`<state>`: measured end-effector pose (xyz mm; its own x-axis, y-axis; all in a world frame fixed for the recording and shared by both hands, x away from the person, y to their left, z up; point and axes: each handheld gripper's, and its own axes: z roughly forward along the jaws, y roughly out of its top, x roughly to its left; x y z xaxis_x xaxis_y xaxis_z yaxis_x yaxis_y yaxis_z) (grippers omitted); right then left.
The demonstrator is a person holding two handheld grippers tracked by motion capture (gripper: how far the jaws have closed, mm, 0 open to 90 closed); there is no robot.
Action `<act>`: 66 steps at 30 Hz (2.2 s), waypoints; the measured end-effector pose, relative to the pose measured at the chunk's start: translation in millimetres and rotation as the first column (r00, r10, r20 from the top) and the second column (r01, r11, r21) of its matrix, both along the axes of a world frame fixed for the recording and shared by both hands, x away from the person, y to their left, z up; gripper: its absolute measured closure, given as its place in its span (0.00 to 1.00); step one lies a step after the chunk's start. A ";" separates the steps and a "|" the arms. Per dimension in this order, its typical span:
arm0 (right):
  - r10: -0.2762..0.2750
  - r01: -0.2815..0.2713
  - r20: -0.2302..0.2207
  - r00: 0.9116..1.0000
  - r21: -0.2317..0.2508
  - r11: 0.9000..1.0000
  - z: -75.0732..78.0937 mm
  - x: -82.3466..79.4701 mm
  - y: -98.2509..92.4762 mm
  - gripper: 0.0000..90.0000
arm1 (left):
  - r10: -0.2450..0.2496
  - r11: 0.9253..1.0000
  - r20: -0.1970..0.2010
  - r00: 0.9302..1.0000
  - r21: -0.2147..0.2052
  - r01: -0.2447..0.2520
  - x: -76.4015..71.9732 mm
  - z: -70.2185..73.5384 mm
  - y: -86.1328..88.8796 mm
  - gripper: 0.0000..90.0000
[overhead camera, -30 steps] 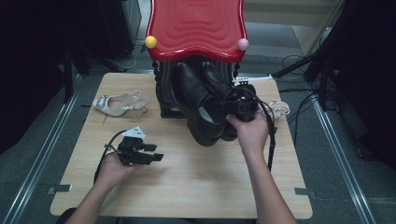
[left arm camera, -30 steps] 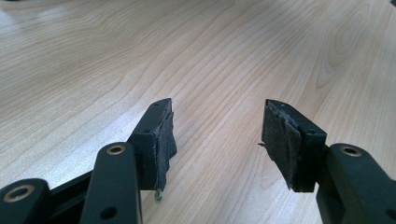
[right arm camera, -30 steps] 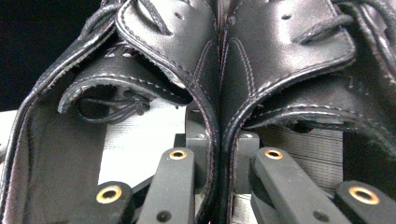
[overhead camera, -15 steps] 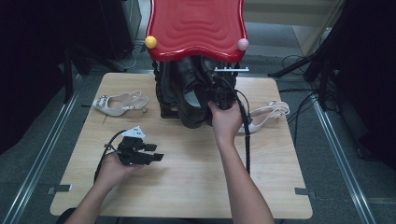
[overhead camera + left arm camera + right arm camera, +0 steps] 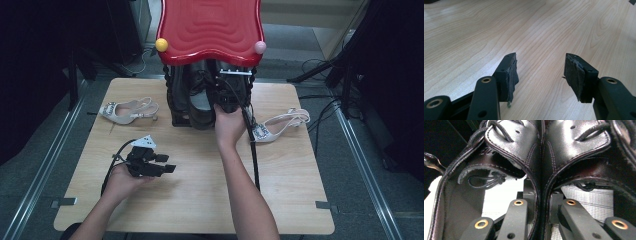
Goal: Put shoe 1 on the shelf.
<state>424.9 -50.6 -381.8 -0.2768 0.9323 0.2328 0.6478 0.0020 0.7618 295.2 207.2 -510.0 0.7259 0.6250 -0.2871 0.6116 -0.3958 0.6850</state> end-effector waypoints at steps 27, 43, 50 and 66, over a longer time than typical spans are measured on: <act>0.124 -0.123 -0.017 0.992 0.040 0.992 0.9 0.4 -8.0 0.71 | 0.005 1.000 -0.002 1.000 0.003 -0.005 0.1 -0.1 -0.4 0.50; 0.234 -0.237 0.035 0.972 0.088 0.968 18.6 -29.1 -31.2 0.66 | 0.007 1.000 0.001 1.000 0.003 -0.007 0.2 0.2 0.4 0.50; 0.340 -0.345 0.061 0.938 0.109 0.932 20.6 -52.6 -41.2 0.65 | 0.007 1.000 0.000 1.000 -0.006 -0.007 2.2 2.2 3.4 0.50; 0.483 -0.491 0.093 0.871 0.101 0.865 -14.7 -100.3 -68.6 0.62 | -0.053 0.997 0.018 0.998 -0.047 0.054 20.8 56.3 -2.2 0.80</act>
